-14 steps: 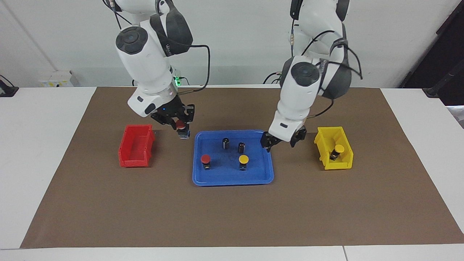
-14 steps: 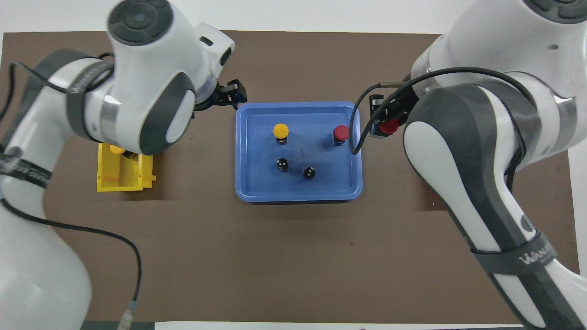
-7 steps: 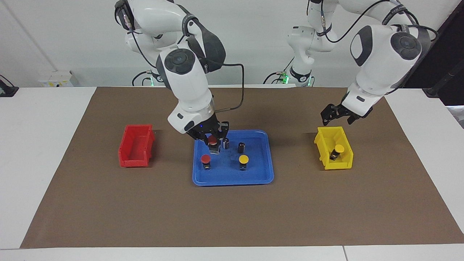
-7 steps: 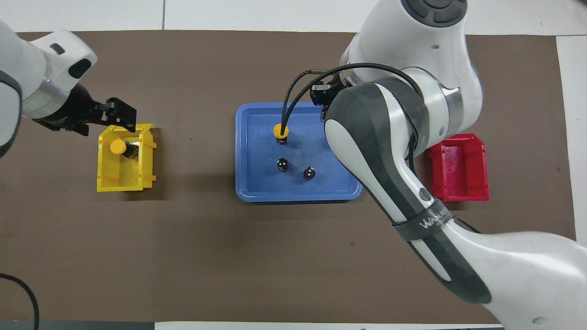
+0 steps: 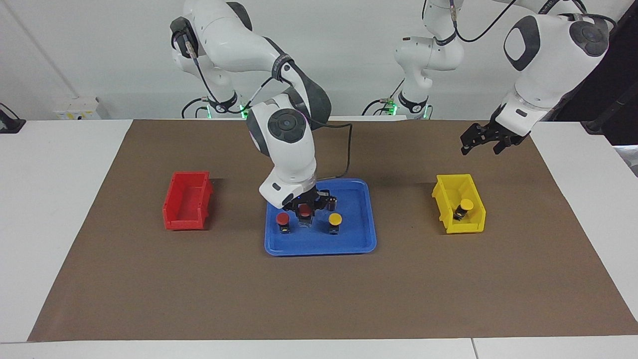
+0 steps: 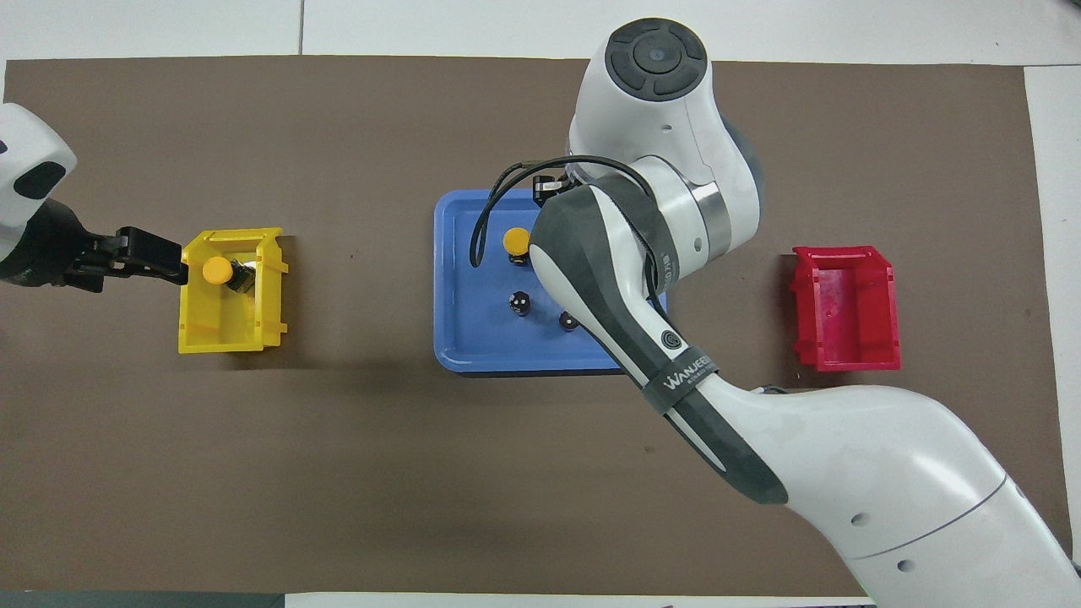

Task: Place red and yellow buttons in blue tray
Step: 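Place the red button in the tray while the left gripper returns to the yellow bin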

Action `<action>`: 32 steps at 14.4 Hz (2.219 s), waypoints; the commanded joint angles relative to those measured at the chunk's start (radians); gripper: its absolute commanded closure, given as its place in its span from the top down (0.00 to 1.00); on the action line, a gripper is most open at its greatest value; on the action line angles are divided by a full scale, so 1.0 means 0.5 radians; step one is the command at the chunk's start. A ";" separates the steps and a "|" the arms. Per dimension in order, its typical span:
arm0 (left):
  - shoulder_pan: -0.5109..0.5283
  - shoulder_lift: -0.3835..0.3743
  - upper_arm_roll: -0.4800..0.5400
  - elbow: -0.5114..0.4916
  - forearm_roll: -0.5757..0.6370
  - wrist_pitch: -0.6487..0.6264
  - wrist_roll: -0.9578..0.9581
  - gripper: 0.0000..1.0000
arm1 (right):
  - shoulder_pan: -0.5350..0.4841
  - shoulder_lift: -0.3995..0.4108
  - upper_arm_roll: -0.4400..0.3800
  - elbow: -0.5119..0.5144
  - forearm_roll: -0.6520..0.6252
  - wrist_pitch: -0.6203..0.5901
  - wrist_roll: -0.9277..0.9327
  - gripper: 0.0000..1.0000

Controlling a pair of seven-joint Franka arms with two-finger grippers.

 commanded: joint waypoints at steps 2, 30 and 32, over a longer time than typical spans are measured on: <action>0.008 -0.075 -0.021 -0.115 0.015 0.079 -0.001 1.00 | -0.004 0.024 0.010 -0.129 -0.040 0.185 0.032 0.20; 0.106 0.284 -0.018 -0.760 0.019 1.392 0.106 0.63 | -0.148 -0.245 0.001 -0.117 -0.089 -0.056 -0.069 0.82; 0.106 0.284 -0.018 -0.760 0.019 1.392 0.106 0.57 | -0.286 -0.423 0.001 -0.206 -0.095 -0.236 -0.234 1.00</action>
